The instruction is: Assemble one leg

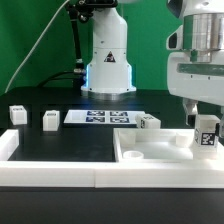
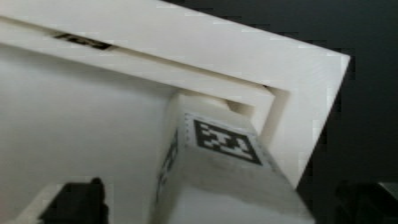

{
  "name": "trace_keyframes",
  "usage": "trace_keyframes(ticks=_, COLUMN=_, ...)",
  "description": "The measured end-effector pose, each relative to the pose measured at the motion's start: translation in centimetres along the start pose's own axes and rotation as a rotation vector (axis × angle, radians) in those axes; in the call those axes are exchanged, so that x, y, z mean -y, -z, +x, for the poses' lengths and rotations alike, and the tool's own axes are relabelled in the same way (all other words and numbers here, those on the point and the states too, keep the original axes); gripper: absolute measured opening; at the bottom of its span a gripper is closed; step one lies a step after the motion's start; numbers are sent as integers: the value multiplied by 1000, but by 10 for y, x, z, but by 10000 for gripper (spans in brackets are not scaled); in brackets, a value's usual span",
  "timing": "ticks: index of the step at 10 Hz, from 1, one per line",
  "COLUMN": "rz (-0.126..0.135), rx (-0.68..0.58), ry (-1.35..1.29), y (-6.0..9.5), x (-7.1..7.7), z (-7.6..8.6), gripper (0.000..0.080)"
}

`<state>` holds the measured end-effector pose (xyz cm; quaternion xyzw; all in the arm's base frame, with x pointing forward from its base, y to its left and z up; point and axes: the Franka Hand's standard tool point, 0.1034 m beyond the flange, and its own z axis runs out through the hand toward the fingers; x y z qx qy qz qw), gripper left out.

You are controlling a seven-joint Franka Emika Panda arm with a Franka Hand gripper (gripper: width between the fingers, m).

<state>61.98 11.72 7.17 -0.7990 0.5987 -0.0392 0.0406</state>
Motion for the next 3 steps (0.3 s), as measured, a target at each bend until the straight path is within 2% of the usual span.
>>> trace_keyframes(ticks=3, rz=0, rx=0, ry=0, y=0, x=0, z=0, gripper=649)
